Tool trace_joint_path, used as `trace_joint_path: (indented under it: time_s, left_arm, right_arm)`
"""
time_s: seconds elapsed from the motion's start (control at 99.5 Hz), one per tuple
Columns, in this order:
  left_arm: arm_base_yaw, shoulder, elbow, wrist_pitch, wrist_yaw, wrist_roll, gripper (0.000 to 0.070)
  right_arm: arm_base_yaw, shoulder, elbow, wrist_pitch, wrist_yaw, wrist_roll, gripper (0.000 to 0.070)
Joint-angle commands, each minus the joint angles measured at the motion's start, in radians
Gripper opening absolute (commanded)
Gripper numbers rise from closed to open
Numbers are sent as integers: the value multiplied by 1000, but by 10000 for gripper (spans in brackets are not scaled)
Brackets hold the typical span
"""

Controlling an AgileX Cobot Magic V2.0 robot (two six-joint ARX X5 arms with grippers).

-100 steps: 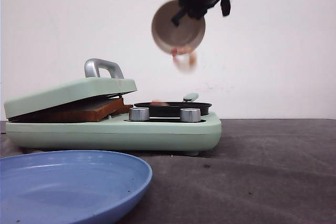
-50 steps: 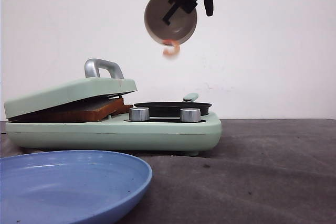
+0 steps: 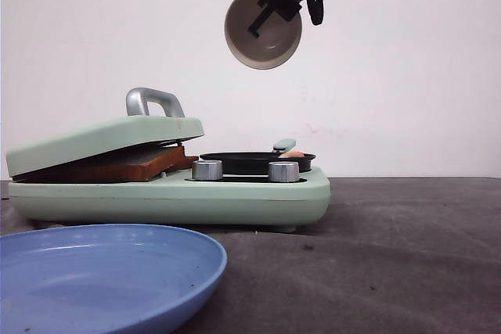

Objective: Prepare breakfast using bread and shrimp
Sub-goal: 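Tilt the bowl with the right gripper to pour shrimp into the pan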

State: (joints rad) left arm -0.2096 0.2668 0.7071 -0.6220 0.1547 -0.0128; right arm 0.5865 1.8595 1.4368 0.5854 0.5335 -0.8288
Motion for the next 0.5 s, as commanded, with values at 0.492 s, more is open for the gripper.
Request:
trace_joint_path:
  time_s: [0.492]
  left_arm:
    - [-1, -1, 9, 8, 0, -3, 463]
  right_arm:
    - [-63, -181, 16, -501, 60, 558, 0]
